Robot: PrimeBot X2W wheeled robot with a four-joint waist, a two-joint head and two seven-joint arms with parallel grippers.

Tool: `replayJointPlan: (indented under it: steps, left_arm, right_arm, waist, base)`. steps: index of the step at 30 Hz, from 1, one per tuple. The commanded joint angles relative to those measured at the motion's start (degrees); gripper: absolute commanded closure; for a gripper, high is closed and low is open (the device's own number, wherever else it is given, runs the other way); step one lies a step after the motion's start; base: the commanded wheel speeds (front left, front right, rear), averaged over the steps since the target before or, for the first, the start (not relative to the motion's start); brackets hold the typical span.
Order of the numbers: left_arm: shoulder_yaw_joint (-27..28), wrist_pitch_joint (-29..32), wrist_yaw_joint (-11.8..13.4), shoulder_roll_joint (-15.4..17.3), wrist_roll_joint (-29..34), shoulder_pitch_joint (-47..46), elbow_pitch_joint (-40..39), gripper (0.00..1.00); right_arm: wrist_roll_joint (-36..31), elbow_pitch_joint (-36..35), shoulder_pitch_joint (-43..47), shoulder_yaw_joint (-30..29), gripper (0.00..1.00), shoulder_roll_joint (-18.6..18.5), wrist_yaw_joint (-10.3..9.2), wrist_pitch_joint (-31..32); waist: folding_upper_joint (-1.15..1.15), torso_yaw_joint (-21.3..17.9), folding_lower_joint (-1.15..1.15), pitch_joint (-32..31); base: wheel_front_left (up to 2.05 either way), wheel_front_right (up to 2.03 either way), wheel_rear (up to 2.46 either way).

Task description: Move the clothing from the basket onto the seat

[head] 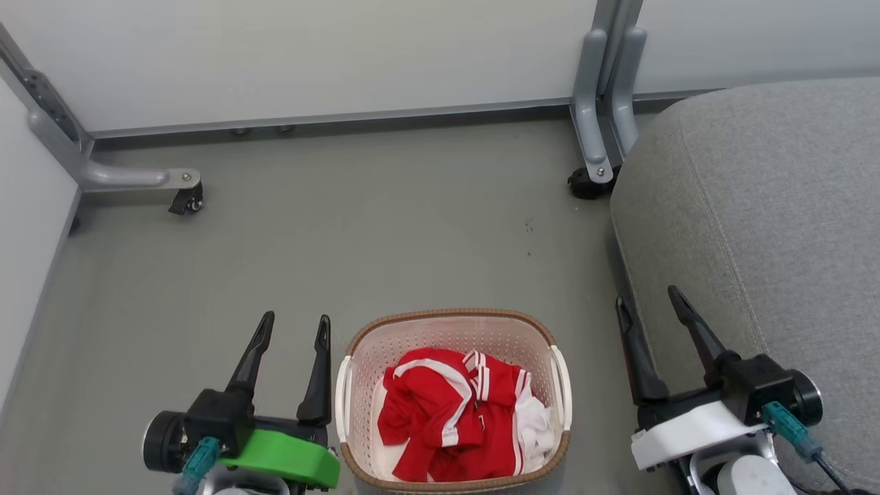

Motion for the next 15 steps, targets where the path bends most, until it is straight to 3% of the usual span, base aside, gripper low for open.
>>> replayJointPlan:
  steps: [1, 15]
  left_arm:
    - [-0.3, -0.1, -0.3, 0.3, 0.5, -1.4, 0.2, 0.00]
    - [-5.7, -0.1, -1.7, 0.3, 4.2, -15.9, 4.0, 0.00]
  right_arm:
    - [-0.5, -0.5, -1.3, -0.3, 0.00, -0.5, 0.00, -0.2]
    - [-1.0, -3.3, -12.9, -2.1, 0.00, -2.7, 0.00, -0.2]
  waist:
    - [0.00, -0.1, 0.00, 3.0]
    - [0.00, -1.3, 0.00, 24.0]
  base:
    - [0.00, 0.00, 0.00]
    - [0.00, 0.00, 0.00]
